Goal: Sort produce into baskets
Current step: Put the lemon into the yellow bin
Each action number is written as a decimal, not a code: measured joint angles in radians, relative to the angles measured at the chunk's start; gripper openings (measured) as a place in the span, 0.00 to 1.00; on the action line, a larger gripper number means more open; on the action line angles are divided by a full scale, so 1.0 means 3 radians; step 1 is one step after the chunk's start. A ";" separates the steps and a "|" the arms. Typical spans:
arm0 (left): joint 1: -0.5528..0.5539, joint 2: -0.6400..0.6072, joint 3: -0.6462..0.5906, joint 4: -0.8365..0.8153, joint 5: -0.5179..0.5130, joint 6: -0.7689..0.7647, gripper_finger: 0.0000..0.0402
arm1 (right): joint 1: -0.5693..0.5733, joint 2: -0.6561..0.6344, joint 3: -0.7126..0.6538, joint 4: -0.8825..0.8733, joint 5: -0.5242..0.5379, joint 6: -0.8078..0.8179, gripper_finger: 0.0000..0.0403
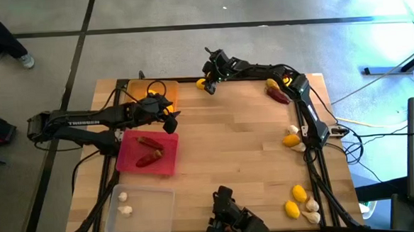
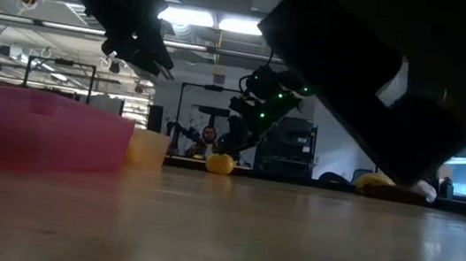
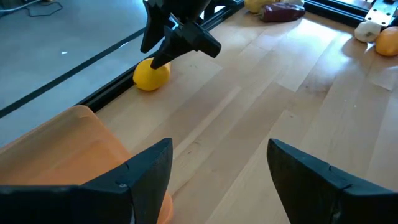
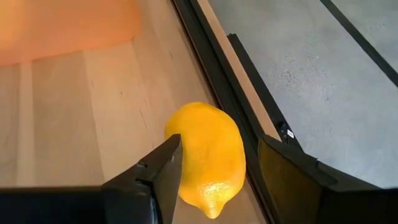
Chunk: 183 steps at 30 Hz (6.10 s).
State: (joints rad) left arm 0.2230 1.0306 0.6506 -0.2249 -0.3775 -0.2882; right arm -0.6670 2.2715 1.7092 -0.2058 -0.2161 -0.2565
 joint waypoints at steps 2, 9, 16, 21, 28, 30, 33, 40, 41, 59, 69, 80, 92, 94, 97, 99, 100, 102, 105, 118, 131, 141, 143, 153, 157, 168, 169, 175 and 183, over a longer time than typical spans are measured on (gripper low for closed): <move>0.0000 0.0000 0.0000 0.0000 0.0000 0.0000 0.64 | 0.0000 -0.0012 -0.0001 -0.0005 0.0002 -0.0034 0.51; 0.0000 0.0000 0.0000 0.0000 0.0000 0.0000 0.64 | -0.0003 -0.0007 -0.0001 0.0000 -0.0012 -0.0103 0.51; 0.0000 0.0000 0.0000 0.0000 0.0000 0.0000 0.64 | 0.0050 0.0005 -0.0005 0.0183 -0.0082 -0.0298 0.51; 0.0000 0.0000 0.0000 0.0001 0.0000 0.0000 0.64 | 0.0065 0.0053 -0.0005 0.0145 -0.0110 -0.0266 0.51; 0.0001 0.0000 0.0000 0.0001 0.0000 -0.0001 0.64 | 0.0013 0.0074 -0.0005 0.0051 -0.0196 -0.0035 0.51; 0.0001 0.0000 0.0000 0.0002 0.0000 -0.0001 0.64 | 0.0013 0.0074 -0.0003 0.0041 -0.0166 -0.0014 0.51; 0.0000 0.0000 0.0000 0.0001 0.0000 0.0000 0.64 | 0.0013 0.0074 0.0000 0.0011 -0.0146 0.0044 0.51; 0.0000 0.0000 0.0000 0.0001 0.0000 -0.0001 0.64 | 0.0013 0.0062 0.0004 -0.0100 -0.0067 0.0098 0.51; 0.0001 0.0000 0.0000 0.0001 0.0000 -0.0001 0.64 | 0.0013 0.0061 0.0004 -0.0113 -0.0065 0.0117 0.51; 0.0006 0.0000 0.0000 0.0013 -0.0001 0.0006 0.64 | 0.0020 -0.0098 0.0008 -0.0859 -0.0015 -0.0030 0.51; 0.0006 0.0000 0.0000 0.0010 -0.0001 -0.0013 0.64 | 0.0046 -0.0117 0.0006 -0.1027 -0.0042 0.0004 0.52; 0.0007 0.0000 0.0000 0.0011 -0.0001 -0.0011 0.64 | 0.0043 -0.0064 -0.0008 -0.1038 0.0137 0.0044 0.76; 0.0006 0.0001 0.0000 0.0013 -0.0001 -0.0005 0.64 | 0.0042 -0.0039 -0.0011 -0.0946 0.0122 0.0017 0.55; 0.0007 0.0001 0.0000 0.0013 -0.0001 -0.0004 0.64 | 0.0043 -0.0041 -0.0011 -0.0943 0.0164 0.0008 0.49; 0.0007 0.0001 0.0000 0.0013 -0.0001 -0.0005 0.64 | 0.0042 -0.0045 -0.0011 -0.0938 0.0183 -0.0047 0.43; 0.0006 0.0001 0.0000 0.0013 -0.0001 -0.0006 0.64 | 0.0042 -0.0045 -0.0010 -0.0930 0.0188 -0.0054 0.41; 0.0006 0.0001 0.0000 0.0013 -0.0001 -0.0006 0.64 | 0.0042 -0.0045 -0.0010 -0.0930 0.0187 -0.0054 0.41; 0.0006 0.0001 0.0000 0.0012 -0.0001 -0.0001 0.64 | 0.0054 -0.0055 -0.0009 -0.0949 0.0188 -0.0055 0.42; 0.0006 0.0001 0.0000 0.0013 -0.0001 0.0004 0.64 | 0.0094 -0.0132 -0.0009 -0.1058 0.0209 -0.0061 0.43; -0.0284 0.0001 0.0000 0.0152 -0.0063 0.0215 0.64 | 0.0507 -0.0742 -0.0004 -0.1583 0.0062 0.0043 0.44; -0.0914 0.0001 -0.0558 0.1333 -0.0546 0.0577 0.64 | 0.0956 -0.0856 -0.0004 -0.1681 -0.0066 0.0130 0.44; -0.0933 0.0001 -0.0571 0.1364 -0.0544 0.0613 0.64 | 0.1136 -0.0949 -0.0005 -0.1897 -0.0044 0.0155 0.44; -0.0932 0.0001 -0.0571 0.1364 -0.0544 0.0609 0.64 | 0.1138 -0.0985 -0.0005 -0.1986 -0.0034 0.0156 0.44; -0.0932 0.0001 -0.0571 0.1362 -0.0543 0.0556 0.64 | 0.1134 -0.1117 -0.0625 -0.1532 -0.0067 0.0328 0.44; -0.0932 0.0001 -0.0571 0.1364 -0.0543 0.0552 0.64 | 0.1134 -0.1350 -0.1101 -0.1107 -0.0016 0.0431 0.44; -0.0932 0.0001 -0.0572 0.1529 -0.0540 0.0521 0.64 | 0.1134 -0.2366 -0.2103 0.0156 0.0346 0.0543 0.44; -0.0931 0.0001 -0.0572 0.1551 -0.0540 0.0511 0.64 | 0.1134 -0.2432 -0.2173 0.0318 0.0343 0.0548 0.44; -0.0794 0.0001 -0.0572 0.1804 -0.0298 0.0275 0.64 | 0.1193 -0.2541 -0.2426 0.1095 0.0336 0.0488 0.44; -0.0570 0.0069 -0.0573 0.2283 0.0163 -0.0227 0.64 | 0.1634 -0.2508 -0.2431 0.1441 0.0860 -0.0054 0.44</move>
State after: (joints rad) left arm 0.0520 1.0511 0.4786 0.4600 -0.3286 -0.3564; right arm -0.1769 1.5192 0.9798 0.2266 0.0418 -0.2727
